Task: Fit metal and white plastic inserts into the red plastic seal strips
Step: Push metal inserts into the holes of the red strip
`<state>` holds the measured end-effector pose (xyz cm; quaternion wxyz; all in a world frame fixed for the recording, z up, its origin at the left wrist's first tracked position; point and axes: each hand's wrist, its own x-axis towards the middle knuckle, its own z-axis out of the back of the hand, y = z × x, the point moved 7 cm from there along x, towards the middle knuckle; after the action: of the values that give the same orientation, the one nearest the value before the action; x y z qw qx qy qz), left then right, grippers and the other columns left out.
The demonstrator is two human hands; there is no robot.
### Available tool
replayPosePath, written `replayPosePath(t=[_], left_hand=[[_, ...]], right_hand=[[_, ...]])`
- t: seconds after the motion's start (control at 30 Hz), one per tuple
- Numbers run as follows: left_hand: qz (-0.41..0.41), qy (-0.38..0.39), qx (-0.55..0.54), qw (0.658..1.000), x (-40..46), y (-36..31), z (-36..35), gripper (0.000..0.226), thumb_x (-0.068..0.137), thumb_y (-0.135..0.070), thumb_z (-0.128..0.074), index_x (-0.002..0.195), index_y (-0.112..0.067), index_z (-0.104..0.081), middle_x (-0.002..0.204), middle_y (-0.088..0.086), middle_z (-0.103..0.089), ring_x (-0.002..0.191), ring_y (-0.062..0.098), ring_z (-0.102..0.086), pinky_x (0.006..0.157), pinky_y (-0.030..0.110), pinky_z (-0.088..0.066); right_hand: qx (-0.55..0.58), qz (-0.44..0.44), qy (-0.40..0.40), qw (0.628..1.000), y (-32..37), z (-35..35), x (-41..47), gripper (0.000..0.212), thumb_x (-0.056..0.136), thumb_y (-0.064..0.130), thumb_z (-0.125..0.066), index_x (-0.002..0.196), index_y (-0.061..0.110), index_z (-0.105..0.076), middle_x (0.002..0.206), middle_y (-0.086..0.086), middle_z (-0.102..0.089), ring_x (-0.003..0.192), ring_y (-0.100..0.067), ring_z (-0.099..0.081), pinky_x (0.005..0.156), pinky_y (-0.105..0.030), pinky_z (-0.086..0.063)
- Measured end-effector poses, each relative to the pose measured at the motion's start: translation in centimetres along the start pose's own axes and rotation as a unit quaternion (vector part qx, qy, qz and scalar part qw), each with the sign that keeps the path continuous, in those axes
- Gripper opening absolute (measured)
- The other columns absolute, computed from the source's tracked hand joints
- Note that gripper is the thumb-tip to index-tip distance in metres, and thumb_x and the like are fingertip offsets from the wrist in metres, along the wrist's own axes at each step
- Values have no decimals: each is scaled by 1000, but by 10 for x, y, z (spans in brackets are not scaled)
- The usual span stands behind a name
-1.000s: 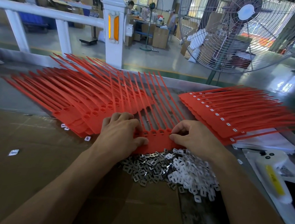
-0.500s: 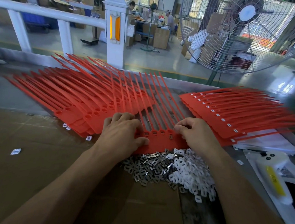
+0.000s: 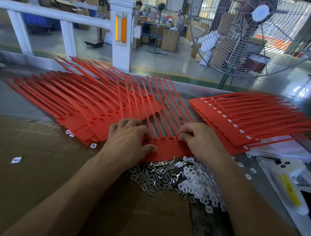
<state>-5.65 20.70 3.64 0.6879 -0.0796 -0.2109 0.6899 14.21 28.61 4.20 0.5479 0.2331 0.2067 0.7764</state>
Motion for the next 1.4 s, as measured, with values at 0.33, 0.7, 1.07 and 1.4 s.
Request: replayPosePath(t=[0.33,0.7,1.07,1.4], left_hand=[[1,1,5,1000,0,0,0,45,84,-69,-62,120,-42,-63,149,-13,-39,140,14,-22,114,40,-14],[0,-2,-2,1000,1,1,-1,44,83,-68,-63,119,-43,-62,149,-13,-40,139,14,-22,112,39,-13],[0,0,-3,1000,1,1,-1,43,84,-68,-63,119,-43,-63,149,-14,-39,140,14,-21,114,41,-13],[1,-1,-5,1000,1,1,0,43,83,-68,-63,118,-43,-63,149,-13,-40,140,14,-21,114,41,-13]], right_hand=[[12,-25,-38,999,-4,0,3,9,90,22,-78,86,29,-75,93,10,-72,87,-2,-64,68,-17,-44],[26,-10,-18,999,-9,2,1,12,95,20,-74,95,30,-81,91,16,-72,90,1,-64,72,-16,-41],[22,18,10,1000,-4,18,-19,6,87,31,-82,85,36,-80,86,23,-73,84,10,-64,73,-16,-44],[-57,30,-5,998,4,9,-16,7,95,34,-73,95,30,-79,88,17,-73,80,2,-65,71,-19,-48]])
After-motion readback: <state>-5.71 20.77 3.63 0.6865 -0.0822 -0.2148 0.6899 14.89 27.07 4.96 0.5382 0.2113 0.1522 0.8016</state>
